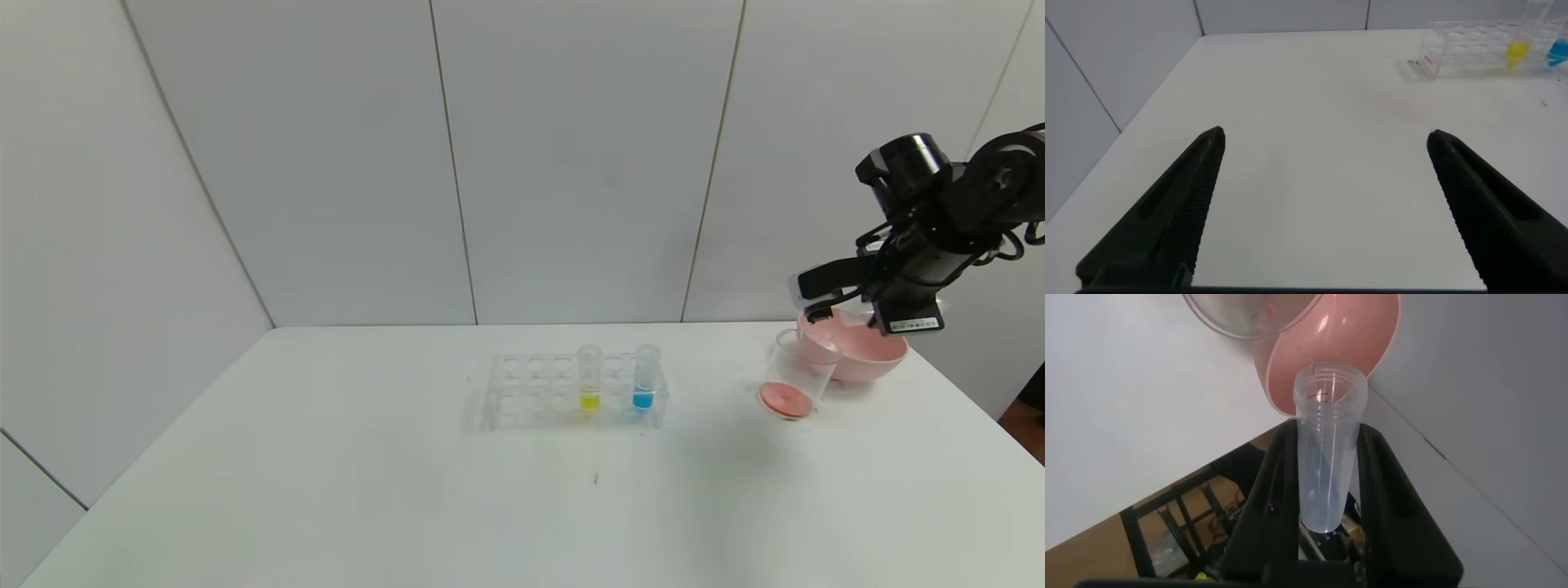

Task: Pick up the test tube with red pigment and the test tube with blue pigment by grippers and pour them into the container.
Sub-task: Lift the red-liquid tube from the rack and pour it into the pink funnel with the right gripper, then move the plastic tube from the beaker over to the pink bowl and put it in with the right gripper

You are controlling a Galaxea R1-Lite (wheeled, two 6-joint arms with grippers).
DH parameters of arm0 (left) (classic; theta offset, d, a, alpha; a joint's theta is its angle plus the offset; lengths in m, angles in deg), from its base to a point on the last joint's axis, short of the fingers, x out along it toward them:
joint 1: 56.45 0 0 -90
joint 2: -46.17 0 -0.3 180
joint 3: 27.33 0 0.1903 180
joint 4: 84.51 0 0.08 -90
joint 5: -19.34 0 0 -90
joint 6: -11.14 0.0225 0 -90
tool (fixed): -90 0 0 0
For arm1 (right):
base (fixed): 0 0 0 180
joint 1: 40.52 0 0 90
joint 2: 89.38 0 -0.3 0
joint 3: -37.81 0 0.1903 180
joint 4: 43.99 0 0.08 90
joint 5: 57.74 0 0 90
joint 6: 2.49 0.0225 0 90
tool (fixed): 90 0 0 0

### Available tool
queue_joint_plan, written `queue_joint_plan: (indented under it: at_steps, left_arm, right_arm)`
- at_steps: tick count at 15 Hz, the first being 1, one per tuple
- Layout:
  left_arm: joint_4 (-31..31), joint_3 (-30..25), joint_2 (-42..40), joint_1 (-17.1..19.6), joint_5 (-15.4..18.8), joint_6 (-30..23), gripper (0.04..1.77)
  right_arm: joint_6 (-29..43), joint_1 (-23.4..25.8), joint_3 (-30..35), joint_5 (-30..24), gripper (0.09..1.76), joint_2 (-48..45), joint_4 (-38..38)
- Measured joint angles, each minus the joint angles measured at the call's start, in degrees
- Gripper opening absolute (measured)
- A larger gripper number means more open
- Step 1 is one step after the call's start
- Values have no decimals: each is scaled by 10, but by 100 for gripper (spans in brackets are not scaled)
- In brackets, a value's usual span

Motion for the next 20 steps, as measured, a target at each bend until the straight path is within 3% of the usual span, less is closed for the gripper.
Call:
queue_joint_plan:
  at_steps: [7,10,14,18,20]
  left_arm:
    - [0,0,0,0,0,0,176]
    - [0,0,0,0,0,0,176]
    - [0,0,0,0,0,0,176]
    - [0,0,0,0,0,0,176]
    - [0,0,0,0,0,0,176]
  right_arm:
    - [4,-13,0,3,50,4,-2]
    - [24,-7,1,-35,50,2,-1]
    - [103,16,5,-210,50,-12,-1]
    - [276,29,13,-438,50,-28,2]
    - [333,36,16,-485,50,-45,21]
